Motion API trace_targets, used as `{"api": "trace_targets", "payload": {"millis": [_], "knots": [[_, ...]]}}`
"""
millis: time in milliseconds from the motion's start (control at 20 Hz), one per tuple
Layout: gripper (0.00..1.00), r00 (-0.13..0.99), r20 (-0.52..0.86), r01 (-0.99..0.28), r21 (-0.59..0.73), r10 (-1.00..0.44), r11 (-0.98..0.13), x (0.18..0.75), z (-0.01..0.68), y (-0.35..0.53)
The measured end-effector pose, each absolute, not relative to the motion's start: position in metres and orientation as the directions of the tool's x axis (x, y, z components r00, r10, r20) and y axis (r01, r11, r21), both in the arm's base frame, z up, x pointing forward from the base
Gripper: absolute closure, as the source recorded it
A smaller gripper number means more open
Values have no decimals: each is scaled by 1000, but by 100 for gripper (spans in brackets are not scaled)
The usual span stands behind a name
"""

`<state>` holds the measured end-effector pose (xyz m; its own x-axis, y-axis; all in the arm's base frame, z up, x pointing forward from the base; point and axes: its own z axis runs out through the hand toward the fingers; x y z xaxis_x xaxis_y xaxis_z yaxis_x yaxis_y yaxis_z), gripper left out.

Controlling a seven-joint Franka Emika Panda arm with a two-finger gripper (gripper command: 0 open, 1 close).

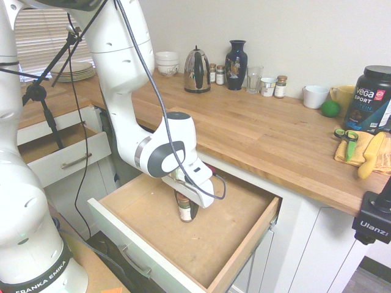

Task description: Put seasoning jar in the drawer

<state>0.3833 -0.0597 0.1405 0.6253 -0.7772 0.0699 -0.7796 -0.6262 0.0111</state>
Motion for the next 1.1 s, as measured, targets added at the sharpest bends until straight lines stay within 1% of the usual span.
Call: {"api": "trace_targets", "payload": {"millis": [50, 100, 850, 1100], "knots": [[100, 624, 69, -781, 12, -779, -625, 384, 139, -59], [0, 620, 68, -784, 12, -782, -621, 384, 138, -59], [0, 591, 62, -806, 1, -804, -593, 386, 139, -54], [0, 573, 87, -816, -28, -815, -577, 389, 158, -62]]}}
